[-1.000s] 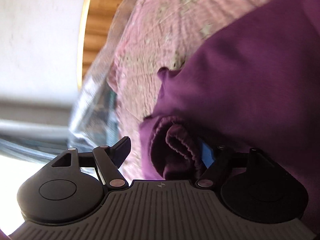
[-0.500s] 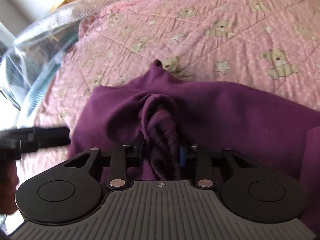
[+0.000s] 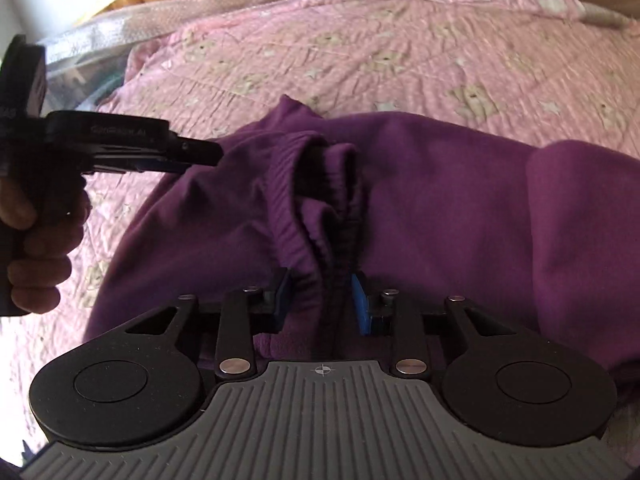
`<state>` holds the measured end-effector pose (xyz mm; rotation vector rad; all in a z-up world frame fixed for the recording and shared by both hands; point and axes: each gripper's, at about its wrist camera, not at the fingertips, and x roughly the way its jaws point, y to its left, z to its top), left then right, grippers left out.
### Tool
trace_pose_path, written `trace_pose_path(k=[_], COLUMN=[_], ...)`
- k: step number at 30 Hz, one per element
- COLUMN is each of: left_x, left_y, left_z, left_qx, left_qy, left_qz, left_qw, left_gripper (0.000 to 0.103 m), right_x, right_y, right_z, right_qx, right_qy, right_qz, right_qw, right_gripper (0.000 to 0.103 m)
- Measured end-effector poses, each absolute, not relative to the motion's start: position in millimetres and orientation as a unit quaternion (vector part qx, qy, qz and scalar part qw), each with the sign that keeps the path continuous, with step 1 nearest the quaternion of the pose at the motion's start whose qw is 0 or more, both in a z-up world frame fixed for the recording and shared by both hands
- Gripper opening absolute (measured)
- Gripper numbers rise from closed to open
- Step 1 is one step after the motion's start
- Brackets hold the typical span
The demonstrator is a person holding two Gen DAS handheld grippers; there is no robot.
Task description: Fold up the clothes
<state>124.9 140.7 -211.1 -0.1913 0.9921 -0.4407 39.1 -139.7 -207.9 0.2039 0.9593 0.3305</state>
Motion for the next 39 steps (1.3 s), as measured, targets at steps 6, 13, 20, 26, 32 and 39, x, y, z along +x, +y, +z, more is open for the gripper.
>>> trace_pose_path(k=[6, 13, 20, 26, 32, 39], left_x=[97.4, 102.1, 107.6, 110.7, 98.8, 99.8], left_y=[142.0, 72.0, -20.8, -87.9, -79.8, -59.8], left_z=[-189.1, -172.4, -184.9, -241.4, -222.9, -230.6], left_qx=[-0.144, -0.123, -0.171, -0.186, -0.197, -0.140], left_qy=[0.465, 0.470, 0.511, 0.577, 0.554, 0.584], left_qz=[-0.235, -0.280, -0.341, -0.302, -0.278, -0.200], left_qw=[0.841, 0.828, 0.770, 0.735, 0.760, 0.774], left_gripper=[0.062, 0.064, 0.074, 0.051, 0.009, 0.014], right_x=[29.0, 12.4, -21.7, -25.2, -15.9, -2.8], right_y=[-141.1, -164.0, -261.2, -314.3, -340.7, -365.0], right_z=[-219.7, -208.6, -167.9, -177.9, -197.5, -224.0], right_qx=[0.111, 0.139, 0.092, 0.086, 0.124, 0.181], right_qy=[0.481, 0.469, 0.402, 0.410, 0.425, 0.451], right_qz=[0.165, 0.153, 0.054, 0.017, 0.036, 0.073], right_qw=[0.854, 0.859, 0.909, 0.908, 0.896, 0.871], right_gripper=[0.031, 0.043, 0.061, 0.066, 0.074, 0.075])
